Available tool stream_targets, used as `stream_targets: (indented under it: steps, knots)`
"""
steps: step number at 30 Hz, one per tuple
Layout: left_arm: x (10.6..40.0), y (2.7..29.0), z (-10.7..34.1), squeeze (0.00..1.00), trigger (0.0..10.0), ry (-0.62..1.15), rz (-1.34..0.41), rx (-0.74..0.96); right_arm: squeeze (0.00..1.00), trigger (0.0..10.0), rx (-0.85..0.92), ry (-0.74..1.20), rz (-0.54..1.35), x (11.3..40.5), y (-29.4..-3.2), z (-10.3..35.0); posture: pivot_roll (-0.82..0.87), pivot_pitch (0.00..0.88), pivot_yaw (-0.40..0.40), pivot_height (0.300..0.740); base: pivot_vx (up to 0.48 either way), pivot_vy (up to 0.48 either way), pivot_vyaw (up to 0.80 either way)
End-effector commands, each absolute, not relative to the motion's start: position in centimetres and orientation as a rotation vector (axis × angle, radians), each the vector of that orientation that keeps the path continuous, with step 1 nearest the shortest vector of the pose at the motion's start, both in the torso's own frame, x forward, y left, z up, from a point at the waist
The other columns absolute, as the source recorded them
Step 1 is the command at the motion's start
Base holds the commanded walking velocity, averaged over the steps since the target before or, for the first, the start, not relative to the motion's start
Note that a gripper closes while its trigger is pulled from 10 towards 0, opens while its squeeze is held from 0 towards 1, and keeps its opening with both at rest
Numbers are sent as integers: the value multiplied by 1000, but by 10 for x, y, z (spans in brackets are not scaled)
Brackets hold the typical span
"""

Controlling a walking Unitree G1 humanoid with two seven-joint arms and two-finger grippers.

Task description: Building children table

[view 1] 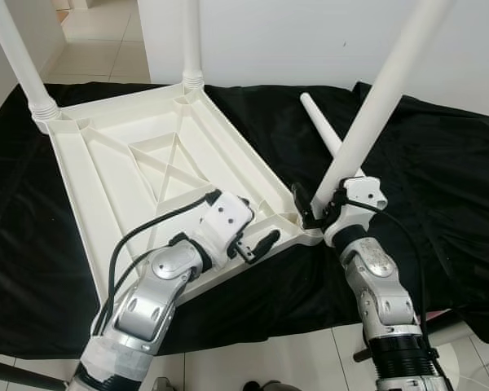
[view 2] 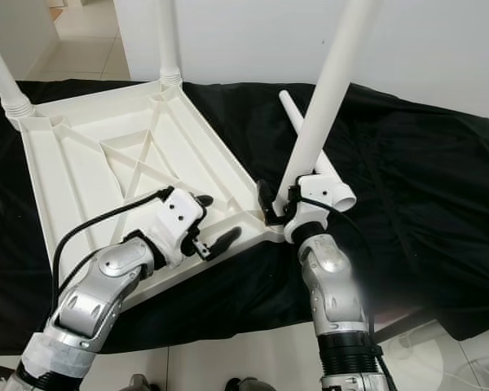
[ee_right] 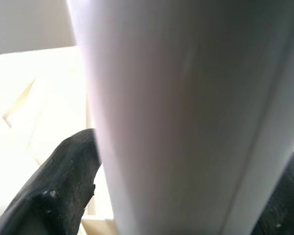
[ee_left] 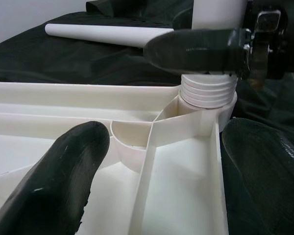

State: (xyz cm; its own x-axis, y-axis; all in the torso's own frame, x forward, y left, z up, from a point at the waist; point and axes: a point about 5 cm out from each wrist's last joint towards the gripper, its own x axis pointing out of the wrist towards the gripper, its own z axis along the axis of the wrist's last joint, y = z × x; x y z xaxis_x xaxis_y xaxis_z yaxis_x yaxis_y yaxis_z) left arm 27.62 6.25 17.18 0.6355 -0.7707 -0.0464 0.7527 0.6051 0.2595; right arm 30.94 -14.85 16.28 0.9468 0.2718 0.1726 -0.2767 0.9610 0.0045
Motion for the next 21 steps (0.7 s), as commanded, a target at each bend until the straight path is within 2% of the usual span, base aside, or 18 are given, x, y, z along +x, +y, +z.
stream_targets:
  steps: [1, 4, 7, 10, 11, 12, 13, 14, 15, 16, 17, 21]
  knots:
    - [279, 62, 170, 0, 10000, -77, -825, 273, 0, 10000, 7, -175, 336, 310, -152, 162, -57, 101, -58, 740, 0, 0, 0]
    - [279, 62, 171, 0, 10000, -78, -826, 273, 0, 10000, -11, -174, 373, 310, -153, 161, -57, 101, -58, 740, 0, 0, 0]
    - [278, 59, 171, 0, 10000, -82, -835, 274, 0, 10000, -89, -163, 517, 319, -165, 161, -54, 95, -51, 740, 0, 0, 0]
    - [278, 59, 171, 0, 10000, -83, -837, 276, 0, 10000, -104, -163, 533, 321, -167, 161, -54, 95, -51, 740, 0, 0, 0]
    - [278, 60, 171, 0, 10000, -83, -837, 286, 0, 7098, -112, -148, 561, 324, -172, 160, -53, 95, -48, 740, 0, 0, 0]
    - [278, 60, 171, 0, 10000, -83, -837, 286, 0, 7098, -112, -148, 561, 324, -172, 160, -53, 95, -48, 740, 0, 0, 0]
    - [279, 60, 171, 0, 10000, -83, -838, 288, 0, 4863, -116, -140, 571, 324, -173, 160, -54, 93, -45, 740, 0, 0, 0]
    - [279, 60, 171, 0, 10000, -83, -839, 290, 0, 3333, -124, -133, 581, 325, -175, 159, -54, 93, -44, 740, 0, 0, 0]
    - [278, 59, 171, 0, 10000, -84, -843, 295, 0, 941, -129, -127, 588, 326, -176, 158, -55, 93, -44, 740, 0, 0, 0]
    - [278, 59, 171, 0, 10000, -85, -846, 299, 0, 941, -131, -123, 591, 327, -177, 158, -55, 92, -41, 740, 0, 0, 0]
    - [278, 58, 171, 0, 10000, -85, -848, 301, 0, 0, -134, -121, 592, 327, -178, 157, -55, 92, -40, 740, 0, 0, 0]
    - [278, 57, 171, 0, 10000, -85, -852, 302, 0, 0, -131, -120, 600, 328, -179, 157, -56, 93, -39, 740, 0, 0, 0]
